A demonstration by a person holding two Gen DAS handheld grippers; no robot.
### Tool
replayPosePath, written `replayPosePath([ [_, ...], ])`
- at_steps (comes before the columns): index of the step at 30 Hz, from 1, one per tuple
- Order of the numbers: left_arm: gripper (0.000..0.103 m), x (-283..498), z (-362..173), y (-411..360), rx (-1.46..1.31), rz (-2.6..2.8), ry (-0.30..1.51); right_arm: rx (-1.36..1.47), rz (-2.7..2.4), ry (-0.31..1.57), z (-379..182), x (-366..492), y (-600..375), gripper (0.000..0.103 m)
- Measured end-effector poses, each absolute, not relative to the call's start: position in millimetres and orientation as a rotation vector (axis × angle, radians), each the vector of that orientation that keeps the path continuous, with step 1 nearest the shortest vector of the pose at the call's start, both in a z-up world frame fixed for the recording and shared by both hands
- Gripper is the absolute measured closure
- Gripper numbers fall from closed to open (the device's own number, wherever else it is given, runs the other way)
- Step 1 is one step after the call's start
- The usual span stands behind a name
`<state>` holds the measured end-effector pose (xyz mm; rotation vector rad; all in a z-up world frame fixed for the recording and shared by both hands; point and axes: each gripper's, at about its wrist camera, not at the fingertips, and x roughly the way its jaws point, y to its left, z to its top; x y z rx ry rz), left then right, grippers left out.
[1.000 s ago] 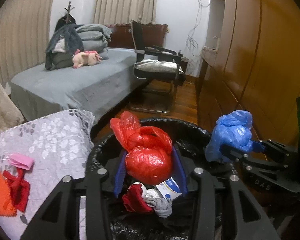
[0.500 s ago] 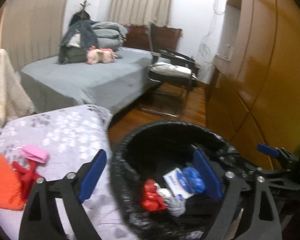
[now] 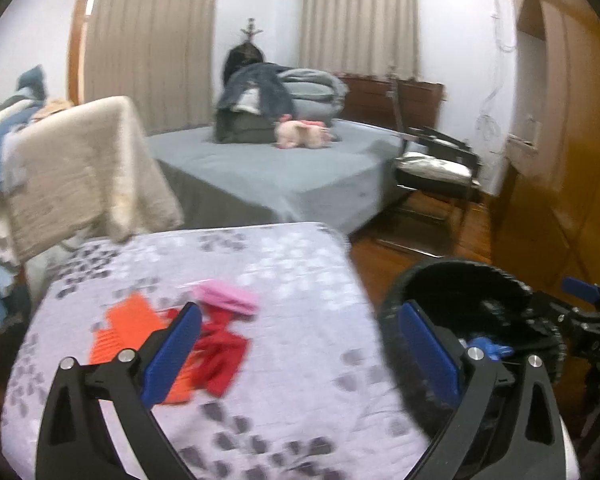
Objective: Collect trash
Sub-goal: 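Move both open grippers back over the orange mesh and red glove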
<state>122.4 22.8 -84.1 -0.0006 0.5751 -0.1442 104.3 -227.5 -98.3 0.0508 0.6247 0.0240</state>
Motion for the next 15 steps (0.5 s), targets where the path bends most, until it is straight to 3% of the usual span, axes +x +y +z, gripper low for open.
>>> replayPosePath([
  [15,0.007,117,-106,144,-0.033,0.125,0.590,-0.012,0.216,0.619,-109,157,-104,0.005],
])
